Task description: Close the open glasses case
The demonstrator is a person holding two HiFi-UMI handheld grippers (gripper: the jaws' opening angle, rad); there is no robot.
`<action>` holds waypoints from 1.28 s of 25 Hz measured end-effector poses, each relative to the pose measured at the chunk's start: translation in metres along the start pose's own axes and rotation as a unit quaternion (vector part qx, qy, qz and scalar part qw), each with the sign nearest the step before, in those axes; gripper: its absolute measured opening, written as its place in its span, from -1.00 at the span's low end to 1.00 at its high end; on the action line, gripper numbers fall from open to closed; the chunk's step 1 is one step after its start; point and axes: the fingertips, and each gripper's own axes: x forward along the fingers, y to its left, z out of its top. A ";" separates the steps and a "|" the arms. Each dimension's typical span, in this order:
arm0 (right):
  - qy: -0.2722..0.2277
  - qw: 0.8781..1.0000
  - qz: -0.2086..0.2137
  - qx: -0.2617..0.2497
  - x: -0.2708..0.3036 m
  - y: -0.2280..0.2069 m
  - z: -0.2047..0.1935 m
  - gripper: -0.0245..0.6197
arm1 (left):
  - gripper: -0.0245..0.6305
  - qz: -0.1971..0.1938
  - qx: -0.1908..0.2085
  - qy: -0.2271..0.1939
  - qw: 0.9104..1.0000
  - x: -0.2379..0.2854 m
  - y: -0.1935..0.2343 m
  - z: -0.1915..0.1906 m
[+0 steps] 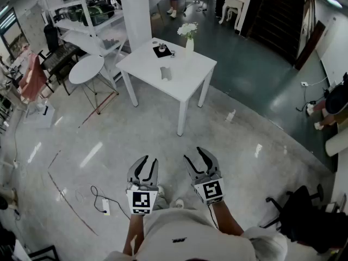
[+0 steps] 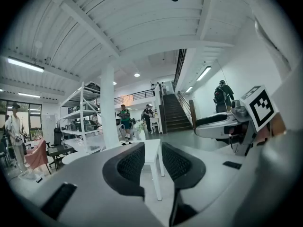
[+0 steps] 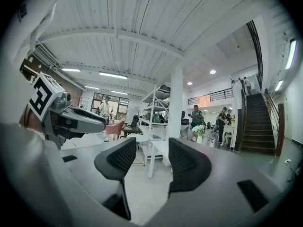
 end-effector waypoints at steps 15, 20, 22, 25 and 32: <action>0.007 1.000 0.017 0.004 0.035 -0.002 -0.020 -0.25 | -0.52 -0.005 0.003 -0.008 1.000 0.031 0.015 -0.006; 0.018 1.000 0.008 0.008 0.069 -0.013 -0.024 -0.25 | -0.51 -0.003 0.001 -0.005 1.000 0.058 0.042 -0.011; 0.024 1.000 0.009 0.008 0.084 -0.013 -0.025 -0.25 | -0.51 -0.002 0.002 -0.002 1.000 0.066 0.055 -0.014; 0.028 1.000 0.010 0.006 0.104 -0.015 -0.026 -0.25 | -0.51 -0.005 0.002 0.000 1.000 0.080 0.071 -0.016; 0.036 0.999 -0.005 0.015 0.146 -0.022 -0.024 -0.25 | -0.51 -0.019 0.001 0.007 1.000 0.117 0.101 -0.019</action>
